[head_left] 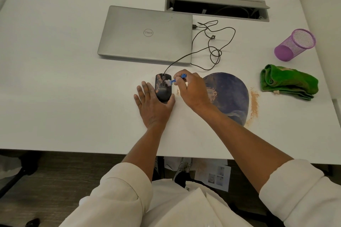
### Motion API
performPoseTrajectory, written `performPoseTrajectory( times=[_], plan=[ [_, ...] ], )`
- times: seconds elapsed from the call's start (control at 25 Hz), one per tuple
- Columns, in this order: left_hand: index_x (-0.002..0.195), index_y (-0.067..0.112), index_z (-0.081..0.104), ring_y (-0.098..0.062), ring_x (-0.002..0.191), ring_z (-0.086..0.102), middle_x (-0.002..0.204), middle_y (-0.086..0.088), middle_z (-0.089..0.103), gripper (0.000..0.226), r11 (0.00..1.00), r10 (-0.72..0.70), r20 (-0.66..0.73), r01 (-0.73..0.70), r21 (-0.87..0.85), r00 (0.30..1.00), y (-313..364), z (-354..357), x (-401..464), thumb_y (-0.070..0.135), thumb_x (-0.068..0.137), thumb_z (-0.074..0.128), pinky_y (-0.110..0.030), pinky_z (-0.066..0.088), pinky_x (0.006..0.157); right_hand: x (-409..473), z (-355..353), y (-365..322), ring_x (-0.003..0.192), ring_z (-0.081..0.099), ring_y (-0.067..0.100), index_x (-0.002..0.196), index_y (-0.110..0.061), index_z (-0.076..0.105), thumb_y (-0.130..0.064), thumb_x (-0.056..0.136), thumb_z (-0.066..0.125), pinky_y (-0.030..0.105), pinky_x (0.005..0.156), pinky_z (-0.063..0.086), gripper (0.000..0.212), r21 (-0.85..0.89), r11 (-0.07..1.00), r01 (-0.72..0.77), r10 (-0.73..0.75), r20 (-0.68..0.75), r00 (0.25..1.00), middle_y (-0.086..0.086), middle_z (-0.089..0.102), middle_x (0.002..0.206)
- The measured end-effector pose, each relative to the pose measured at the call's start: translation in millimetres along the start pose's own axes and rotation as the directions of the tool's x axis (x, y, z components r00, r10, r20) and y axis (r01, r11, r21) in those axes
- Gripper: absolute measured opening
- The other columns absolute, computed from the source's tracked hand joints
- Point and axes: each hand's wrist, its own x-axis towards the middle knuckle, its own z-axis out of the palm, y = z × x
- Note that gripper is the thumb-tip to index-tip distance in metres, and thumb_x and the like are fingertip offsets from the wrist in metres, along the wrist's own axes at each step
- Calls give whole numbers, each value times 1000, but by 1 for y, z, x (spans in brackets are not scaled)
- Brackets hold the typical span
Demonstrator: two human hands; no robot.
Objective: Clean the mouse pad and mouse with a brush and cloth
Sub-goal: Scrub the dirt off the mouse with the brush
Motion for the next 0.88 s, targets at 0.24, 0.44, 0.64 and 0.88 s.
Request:
performPoseTrajectory(
  times=[0.24,0.44,0.64,0.88],
  plan=[
    [162,8,14,-26,158,-4,171,-9,5,108,1000,5,1,-5,8,1000,0,1,1,77,86,44,-42,-5,128,-3,2,3,84,56,18,101,-13,69,-30,99,45,31,69,47,29,-89,994,-62,69,78,995,11,65,94],
    [162,7,11,-26,158,-6,172,-9,2,111,1000,10,17,-11,7,1000,-2,1,1,81,85,43,-42,-8,127,-10,1,5,94,56,17,104,-19,68,-31,98,46,34,78,49,26,-4,1000,1,0,170,985,9,67,97],
    [162,7,12,-27,158,-4,171,-10,4,108,1000,14,10,-14,-4,1000,-1,0,1,76,87,46,-44,-4,128,-10,-5,12,86,58,22,109,-16,66,-29,101,44,37,70,52,27,-40,997,-69,68,-35,997,12,66,95],
    [162,4,5,-27,158,-5,171,-13,0,116,999,50,53,-50,4,997,-3,-6,-2,79,85,48,-43,-7,126,-18,-6,19,79,62,13,104,-14,67,-25,102,45,26,66,52,25,86,986,-144,153,-101,983,3,71,94]
  ],
)
